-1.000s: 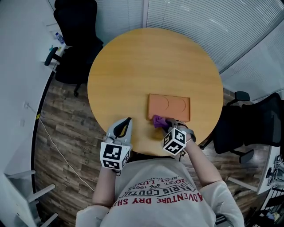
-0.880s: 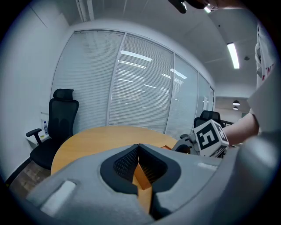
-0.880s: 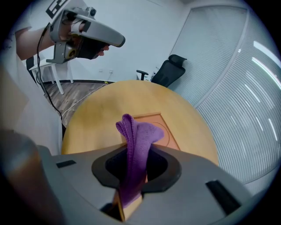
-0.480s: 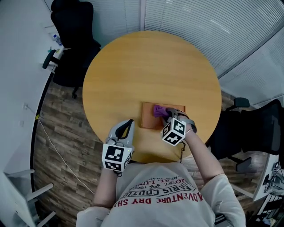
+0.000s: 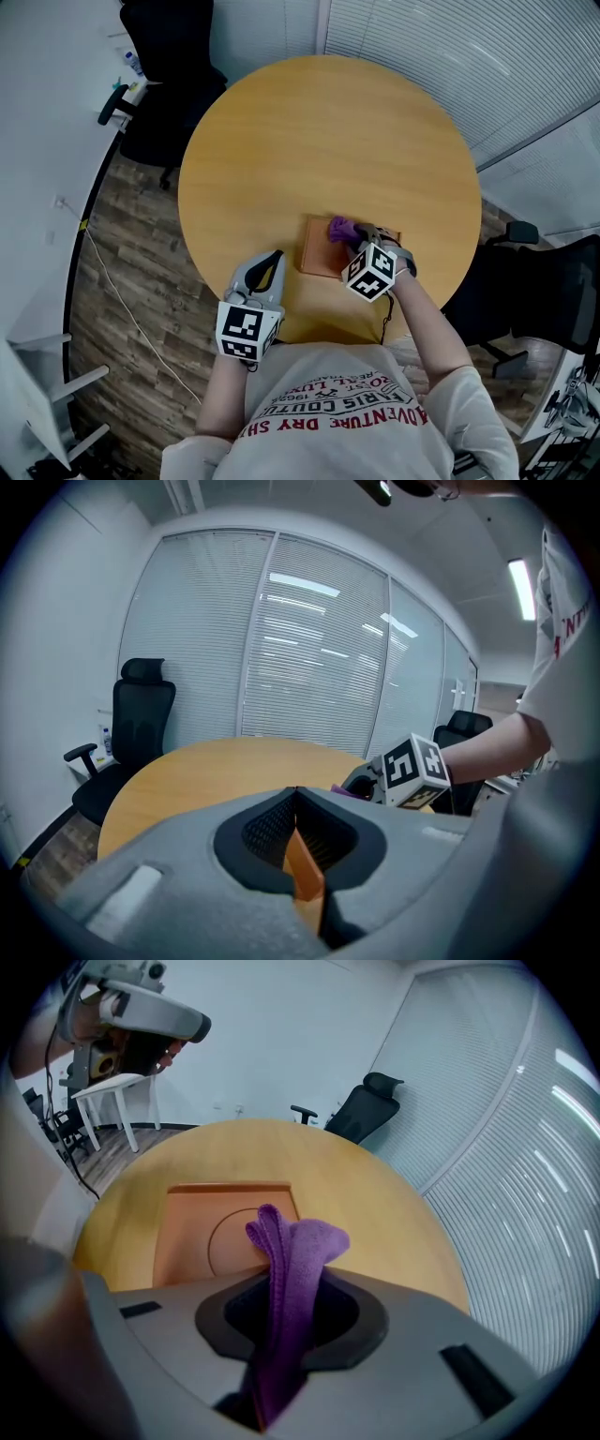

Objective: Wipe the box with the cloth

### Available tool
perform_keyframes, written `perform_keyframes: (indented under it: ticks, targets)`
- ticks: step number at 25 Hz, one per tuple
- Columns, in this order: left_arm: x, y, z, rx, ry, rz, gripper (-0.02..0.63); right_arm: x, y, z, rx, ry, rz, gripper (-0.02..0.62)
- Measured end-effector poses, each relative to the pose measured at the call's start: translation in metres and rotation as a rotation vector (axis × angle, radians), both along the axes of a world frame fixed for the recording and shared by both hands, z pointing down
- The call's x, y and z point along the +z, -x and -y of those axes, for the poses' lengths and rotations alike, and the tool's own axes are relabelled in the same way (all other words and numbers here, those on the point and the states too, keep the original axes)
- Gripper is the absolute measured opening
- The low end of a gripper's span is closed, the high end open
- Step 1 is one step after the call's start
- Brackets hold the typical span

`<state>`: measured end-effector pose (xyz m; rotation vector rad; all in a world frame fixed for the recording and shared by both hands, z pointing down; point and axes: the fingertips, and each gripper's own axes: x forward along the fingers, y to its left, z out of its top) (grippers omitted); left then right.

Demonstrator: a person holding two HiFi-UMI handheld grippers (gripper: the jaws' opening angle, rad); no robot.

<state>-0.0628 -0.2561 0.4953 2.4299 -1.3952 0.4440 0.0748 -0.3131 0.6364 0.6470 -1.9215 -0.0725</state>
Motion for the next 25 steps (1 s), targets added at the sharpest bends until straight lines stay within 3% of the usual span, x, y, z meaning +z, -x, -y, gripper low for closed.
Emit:
perform_keyframes:
  ticks: [7, 16, 25]
  targets:
    - [0.001, 0.002, 0.003, -0.015, 0.0, -0.001, 0.009, 0.0, 0.002, -0.003, 0.018, -0.008, 0.039, 0.081]
    - [-0.002, -0.007, -0.004, 0.022, -0.002, 0.005, 0.009, 0.001, 0.003, -0.022, 0.011, -0.072, 0.001, 0.081]
    - [-0.005, -0.004, -0.016, 0.053, -0.01, 0.012, 0.009, 0.001, 0.006, -0.052, 0.022, -0.072, -0.02, 0.081]
